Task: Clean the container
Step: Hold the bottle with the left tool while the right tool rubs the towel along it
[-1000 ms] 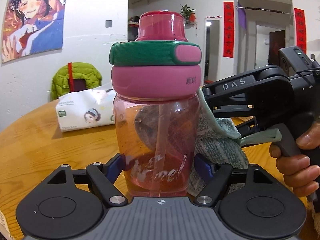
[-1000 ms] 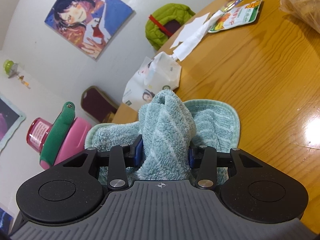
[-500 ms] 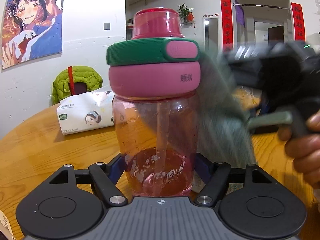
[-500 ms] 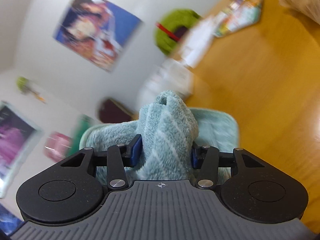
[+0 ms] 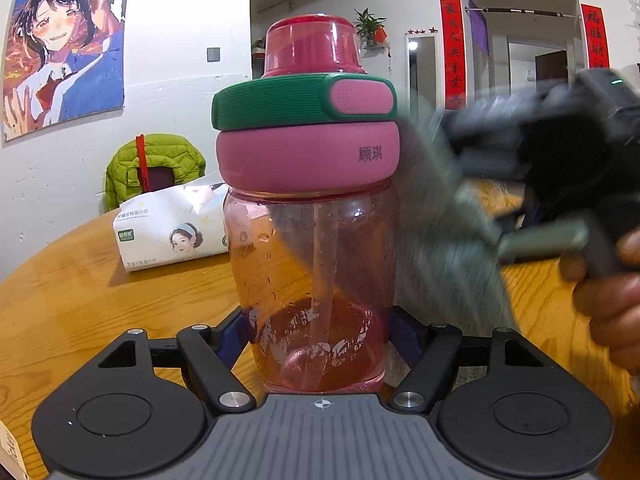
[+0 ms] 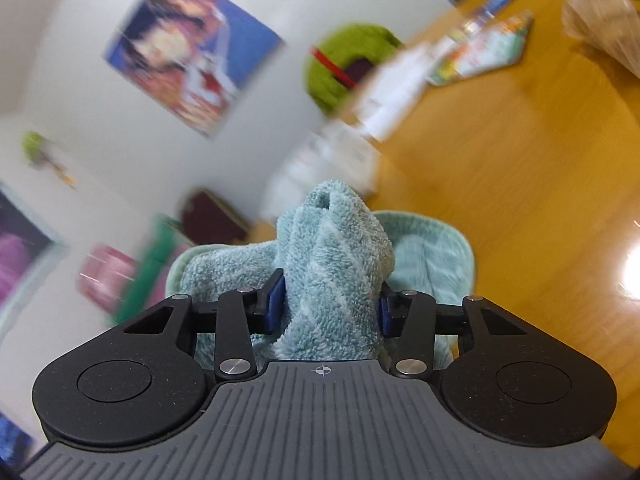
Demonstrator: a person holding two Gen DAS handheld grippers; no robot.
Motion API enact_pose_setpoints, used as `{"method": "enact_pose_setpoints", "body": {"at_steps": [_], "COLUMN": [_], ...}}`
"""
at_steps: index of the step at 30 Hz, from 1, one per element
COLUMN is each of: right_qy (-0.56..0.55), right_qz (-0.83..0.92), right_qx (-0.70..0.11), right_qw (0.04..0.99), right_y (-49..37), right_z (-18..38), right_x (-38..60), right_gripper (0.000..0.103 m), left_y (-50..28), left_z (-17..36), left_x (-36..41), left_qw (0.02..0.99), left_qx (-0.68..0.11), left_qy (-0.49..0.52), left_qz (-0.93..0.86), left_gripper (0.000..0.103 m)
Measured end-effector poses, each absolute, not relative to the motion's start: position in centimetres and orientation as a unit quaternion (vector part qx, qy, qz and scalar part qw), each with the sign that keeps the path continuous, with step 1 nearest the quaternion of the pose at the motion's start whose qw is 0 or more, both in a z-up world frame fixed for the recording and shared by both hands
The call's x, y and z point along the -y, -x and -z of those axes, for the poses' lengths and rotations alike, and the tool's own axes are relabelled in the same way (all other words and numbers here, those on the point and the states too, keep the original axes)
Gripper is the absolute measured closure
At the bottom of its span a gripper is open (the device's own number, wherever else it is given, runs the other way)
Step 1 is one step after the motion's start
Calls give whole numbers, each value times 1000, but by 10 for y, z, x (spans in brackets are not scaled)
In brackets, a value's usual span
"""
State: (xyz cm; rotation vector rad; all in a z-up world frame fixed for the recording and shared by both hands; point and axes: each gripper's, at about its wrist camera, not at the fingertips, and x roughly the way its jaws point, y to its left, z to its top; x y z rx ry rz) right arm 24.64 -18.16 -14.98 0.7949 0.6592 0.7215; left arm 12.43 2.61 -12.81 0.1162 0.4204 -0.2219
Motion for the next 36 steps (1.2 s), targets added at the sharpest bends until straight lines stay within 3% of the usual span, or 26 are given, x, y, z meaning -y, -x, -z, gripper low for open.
{"method": "enact_pose_setpoints", "body": {"at_steps": [18,22,25,29,36], "right_qy": [-350,-340,-332,-325,-314], "right_qz": [-299,-293,-289,-287,-286], "right_qx": [-335,-333,-331,-336,-348], "right_qw": [822,829,834,836,836], "right_y": [-249,-249,-249,-249,-249], "right_z": [157,158,158,158,159], "right_x": [179,178,178,175,169], "right_gripper": [57,56,56,55,56], "left_y": [-131,-123,-118,-112,-121], "left_z": [129,125,124,130,133], "left_x": [-25,-23,-20,-3,-8], "left_qw": [971,970,965,962,966], "left_qx": [-209,-230,-255,-266,-249], "left_qy": [-51,-21,9,-28,-39], "left_qz": [104,71,55,50,56], "left_gripper": [32,20,20,21,25]}}
